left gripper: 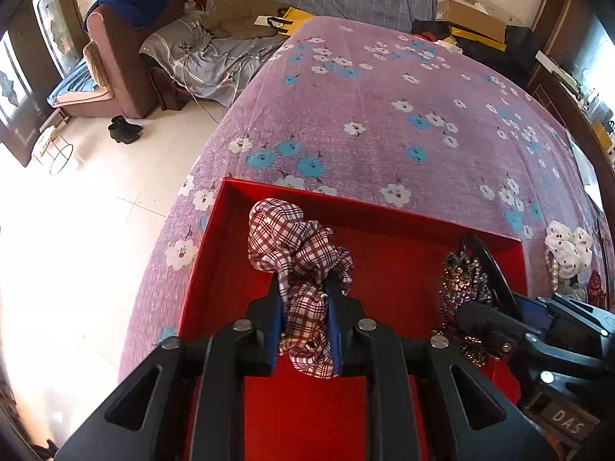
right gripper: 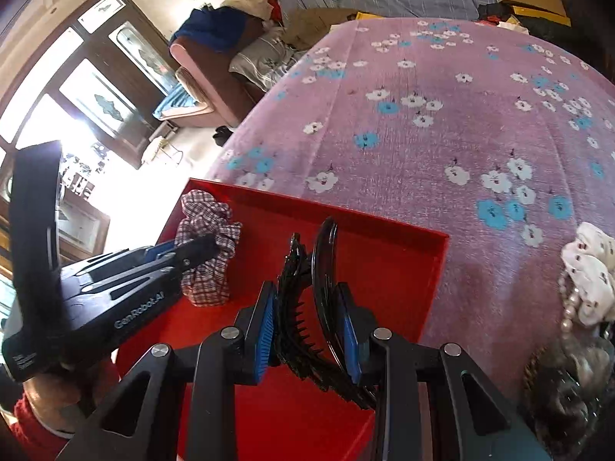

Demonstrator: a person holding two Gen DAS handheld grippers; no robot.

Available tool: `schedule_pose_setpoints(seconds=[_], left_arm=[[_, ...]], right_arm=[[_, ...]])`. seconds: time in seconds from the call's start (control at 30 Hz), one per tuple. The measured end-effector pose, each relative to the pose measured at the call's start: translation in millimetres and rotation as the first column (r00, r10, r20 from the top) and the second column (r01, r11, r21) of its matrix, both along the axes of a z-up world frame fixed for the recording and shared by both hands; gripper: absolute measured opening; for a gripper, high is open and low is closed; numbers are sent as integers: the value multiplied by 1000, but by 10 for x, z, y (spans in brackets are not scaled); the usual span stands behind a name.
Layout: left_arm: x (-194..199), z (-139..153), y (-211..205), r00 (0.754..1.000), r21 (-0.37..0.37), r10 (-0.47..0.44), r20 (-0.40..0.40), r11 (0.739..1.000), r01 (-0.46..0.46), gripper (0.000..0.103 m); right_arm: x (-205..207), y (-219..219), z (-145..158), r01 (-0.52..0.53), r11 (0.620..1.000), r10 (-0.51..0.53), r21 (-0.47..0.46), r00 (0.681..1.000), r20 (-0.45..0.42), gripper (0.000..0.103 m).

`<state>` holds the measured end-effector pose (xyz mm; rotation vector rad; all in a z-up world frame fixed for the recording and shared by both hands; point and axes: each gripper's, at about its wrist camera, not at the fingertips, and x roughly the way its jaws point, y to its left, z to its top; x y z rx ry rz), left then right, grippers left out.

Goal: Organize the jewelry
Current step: 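Carry both items into the red tray and open both tools to release them, then move both open tools back to the remaining scrunchies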

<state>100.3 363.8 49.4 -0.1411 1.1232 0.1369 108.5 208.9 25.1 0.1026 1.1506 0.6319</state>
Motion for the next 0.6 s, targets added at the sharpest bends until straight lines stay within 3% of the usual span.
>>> schedule_pose_setpoints(seconds=[0.3, 0.43, 0.6], left_arm=[[-81, 122, 58, 999, -22, 21, 41, 1000, -20, 40], [-217, 294, 80, 996, -36, 39, 75, 999, -36, 43], [-436, 606, 50, 990, 19, 76, 123, 997, -79, 51]], right_arm=[[-19, 87, -48, -11, 1000, 11, -20, 1000, 14, 36], [-55, 119, 55, -18, 1000, 19, -12, 998, 52, 63], [-191, 45, 252, -32, 999, 32, -9, 995, 92, 65]])
